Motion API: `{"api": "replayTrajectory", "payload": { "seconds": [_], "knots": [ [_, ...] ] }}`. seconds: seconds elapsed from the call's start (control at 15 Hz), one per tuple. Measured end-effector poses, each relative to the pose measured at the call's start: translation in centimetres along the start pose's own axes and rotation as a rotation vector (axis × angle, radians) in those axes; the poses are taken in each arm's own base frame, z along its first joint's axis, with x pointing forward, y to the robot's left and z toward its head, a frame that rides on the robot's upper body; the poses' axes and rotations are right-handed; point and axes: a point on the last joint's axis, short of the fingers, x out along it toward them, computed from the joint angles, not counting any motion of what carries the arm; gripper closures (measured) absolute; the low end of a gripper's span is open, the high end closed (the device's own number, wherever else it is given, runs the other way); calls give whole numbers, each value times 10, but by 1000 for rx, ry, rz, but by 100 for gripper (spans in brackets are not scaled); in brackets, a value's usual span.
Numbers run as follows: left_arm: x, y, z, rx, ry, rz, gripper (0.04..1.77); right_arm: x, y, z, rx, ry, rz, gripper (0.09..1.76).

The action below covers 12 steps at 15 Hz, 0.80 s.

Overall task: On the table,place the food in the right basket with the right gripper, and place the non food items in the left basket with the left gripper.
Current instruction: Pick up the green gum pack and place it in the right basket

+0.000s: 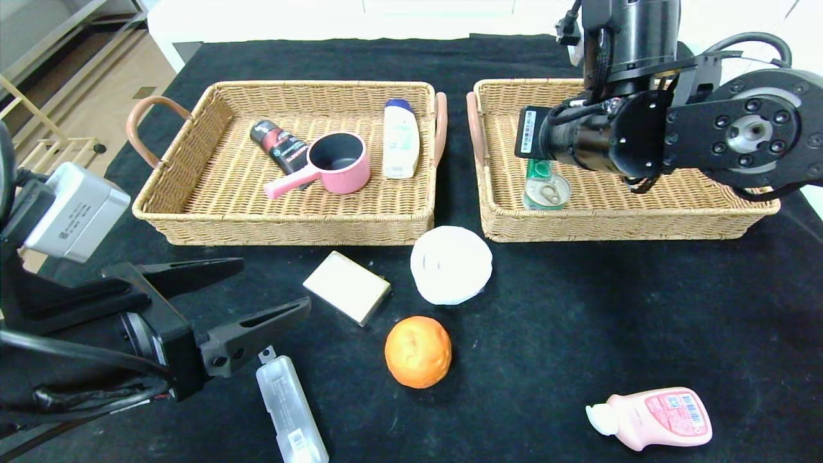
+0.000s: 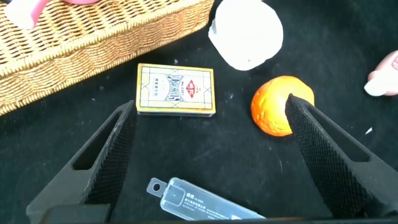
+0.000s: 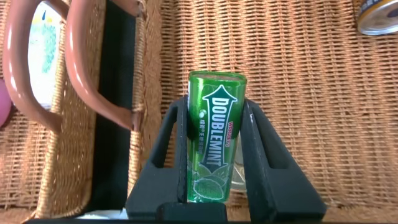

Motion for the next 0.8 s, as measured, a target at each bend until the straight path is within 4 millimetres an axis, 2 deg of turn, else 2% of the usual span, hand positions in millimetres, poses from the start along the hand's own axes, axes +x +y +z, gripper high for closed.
{"api": "replayTrajectory", "payload": {
  "seconds": [0.07, 0.13, 0.33, 0.53, 0.8],
  "knots": [
    [0, 0, 0, 0, 0, 0, 9, 2, 1, -2, -3, 3, 1, 126],
    [0, 0, 0, 0, -1, 0, 9, 3, 2, -4, -5, 7, 1, 119],
    [1, 0, 0, 0, 1, 0, 9, 6, 3, -7, -6, 13, 0, 85],
    [1, 0, -1, 0, 4, 0, 9, 7, 3, -8, -5, 15, -2, 62],
    [1, 0, -1, 0, 5, -1, 9, 5, 5, -8, -6, 19, 7, 43]
  ]
}}
